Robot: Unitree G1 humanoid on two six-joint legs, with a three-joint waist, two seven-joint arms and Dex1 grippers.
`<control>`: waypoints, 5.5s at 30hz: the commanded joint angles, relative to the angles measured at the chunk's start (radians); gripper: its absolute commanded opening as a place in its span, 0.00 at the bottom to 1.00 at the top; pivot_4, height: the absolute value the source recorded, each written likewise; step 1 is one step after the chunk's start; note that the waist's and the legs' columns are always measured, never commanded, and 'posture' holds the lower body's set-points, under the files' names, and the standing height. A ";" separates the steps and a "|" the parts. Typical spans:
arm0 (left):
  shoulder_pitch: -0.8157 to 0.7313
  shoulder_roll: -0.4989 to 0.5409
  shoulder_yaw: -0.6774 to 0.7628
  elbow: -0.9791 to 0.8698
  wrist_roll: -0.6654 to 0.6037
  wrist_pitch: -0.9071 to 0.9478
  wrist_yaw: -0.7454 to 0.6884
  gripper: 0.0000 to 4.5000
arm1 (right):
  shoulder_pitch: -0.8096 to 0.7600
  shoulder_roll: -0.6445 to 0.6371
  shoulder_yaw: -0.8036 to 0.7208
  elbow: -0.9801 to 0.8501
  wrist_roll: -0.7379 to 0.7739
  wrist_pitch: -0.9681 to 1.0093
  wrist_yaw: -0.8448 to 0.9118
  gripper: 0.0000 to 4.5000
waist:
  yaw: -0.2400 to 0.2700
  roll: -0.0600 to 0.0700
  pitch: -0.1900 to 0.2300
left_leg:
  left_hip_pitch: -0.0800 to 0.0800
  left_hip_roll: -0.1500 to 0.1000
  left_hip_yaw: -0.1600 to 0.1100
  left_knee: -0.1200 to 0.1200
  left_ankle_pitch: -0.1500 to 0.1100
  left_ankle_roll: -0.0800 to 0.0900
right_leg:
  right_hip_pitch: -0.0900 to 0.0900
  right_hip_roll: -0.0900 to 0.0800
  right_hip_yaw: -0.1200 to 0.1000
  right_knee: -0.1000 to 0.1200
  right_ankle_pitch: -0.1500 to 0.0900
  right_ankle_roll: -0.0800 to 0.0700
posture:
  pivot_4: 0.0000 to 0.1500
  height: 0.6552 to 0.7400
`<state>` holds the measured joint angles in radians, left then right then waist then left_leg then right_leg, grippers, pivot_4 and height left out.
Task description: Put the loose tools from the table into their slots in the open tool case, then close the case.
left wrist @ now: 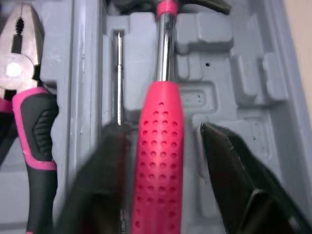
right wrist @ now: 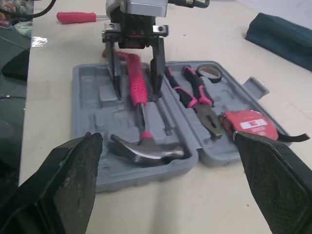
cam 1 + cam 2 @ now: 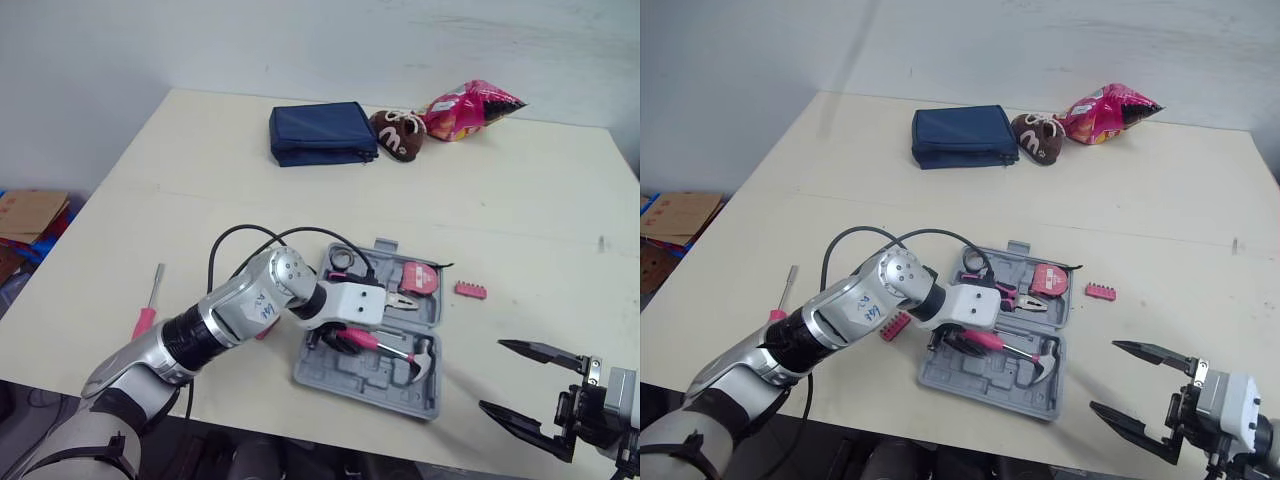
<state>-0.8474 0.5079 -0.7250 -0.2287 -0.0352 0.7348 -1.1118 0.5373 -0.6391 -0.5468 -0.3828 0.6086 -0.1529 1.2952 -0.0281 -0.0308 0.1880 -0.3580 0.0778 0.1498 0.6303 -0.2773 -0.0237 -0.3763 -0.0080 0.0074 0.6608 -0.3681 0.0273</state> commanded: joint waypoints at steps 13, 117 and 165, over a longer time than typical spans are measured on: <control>0.207 -0.039 0.340 0.118 -0.187 -0.440 -0.058 0.43 | -0.013 0.034 0.017 0.100 -0.039 -0.150 -0.004 1.00 | 0.000 0.001 0.000 | 0.000 0.000 0.000 0.001 0.000 0.000 | 0.000 0.000 0.000 0.000 0.000 0.000 | 1.00 1.00; 0.419 0.562 1.113 1.174 -0.282 -0.998 -0.022 1.00 | 0.057 -0.126 -0.470 0.687 -0.041 -0.366 0.062 1.00 | -0.005 0.000 -0.017 | 0.001 -0.001 0.003 -0.014 -0.014 0.002 | -0.001 -0.004 -0.002 -0.015 -0.007 -0.001 | 1.00 1.00; 1.279 0.189 1.292 -0.294 -0.564 -0.420 0.318 1.00 | -0.225 -0.055 0.103 0.168 0.088 -0.134 0.072 1.00 | -0.023 -0.007 -0.013 | 0.006 -0.001 -0.001 -0.010 -0.009 0.003 | 0.002 -0.004 -0.003 -0.002 -0.006 -0.005 | 1.00 1.00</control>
<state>0.4167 0.7041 0.6091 -0.4447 -0.6066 0.2881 -0.8302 0.3144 -0.7003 -0.4517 -0.1762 0.6771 -0.2936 1.3635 -0.0510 -0.0375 0.1749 -0.3521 0.0767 0.1485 0.6210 -0.2869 -0.0207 -0.3740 -0.0118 0.0049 0.6590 -0.3736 0.0221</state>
